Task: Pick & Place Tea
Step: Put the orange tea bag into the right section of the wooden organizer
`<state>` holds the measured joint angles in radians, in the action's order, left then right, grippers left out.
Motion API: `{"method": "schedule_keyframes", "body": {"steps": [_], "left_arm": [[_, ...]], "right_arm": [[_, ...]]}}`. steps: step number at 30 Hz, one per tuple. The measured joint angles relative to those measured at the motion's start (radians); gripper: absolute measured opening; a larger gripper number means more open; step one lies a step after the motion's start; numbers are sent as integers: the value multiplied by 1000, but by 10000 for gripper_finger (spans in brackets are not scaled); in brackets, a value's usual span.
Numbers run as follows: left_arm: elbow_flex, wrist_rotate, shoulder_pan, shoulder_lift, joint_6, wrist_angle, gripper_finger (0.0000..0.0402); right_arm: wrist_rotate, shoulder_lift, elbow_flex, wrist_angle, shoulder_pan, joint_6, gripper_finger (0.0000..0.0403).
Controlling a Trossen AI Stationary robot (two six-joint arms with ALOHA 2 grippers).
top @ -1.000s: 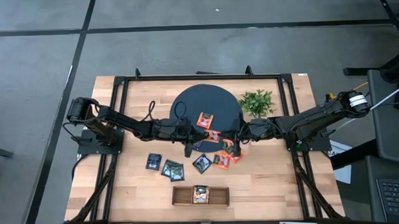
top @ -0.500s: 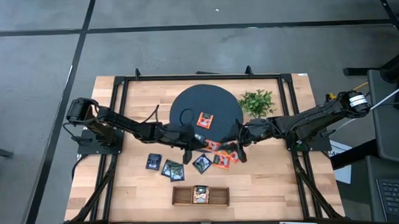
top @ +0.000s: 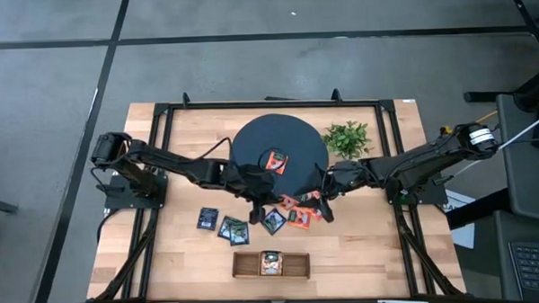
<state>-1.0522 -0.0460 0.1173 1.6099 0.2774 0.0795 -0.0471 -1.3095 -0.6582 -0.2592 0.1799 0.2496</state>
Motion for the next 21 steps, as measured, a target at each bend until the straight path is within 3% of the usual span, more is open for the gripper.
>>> {"method": "schedule_keyframes", "body": {"steps": [12, 21], "left_arm": [[-32, -26, 0, 27, -11, 25, 2], [-32, -26, 0, 27, -62, -14, 2]], "right_arm": [[0, -114, -125, 46, -1, -74, 168], [1, -132, -138, 39, -19, -54, 126]]}}
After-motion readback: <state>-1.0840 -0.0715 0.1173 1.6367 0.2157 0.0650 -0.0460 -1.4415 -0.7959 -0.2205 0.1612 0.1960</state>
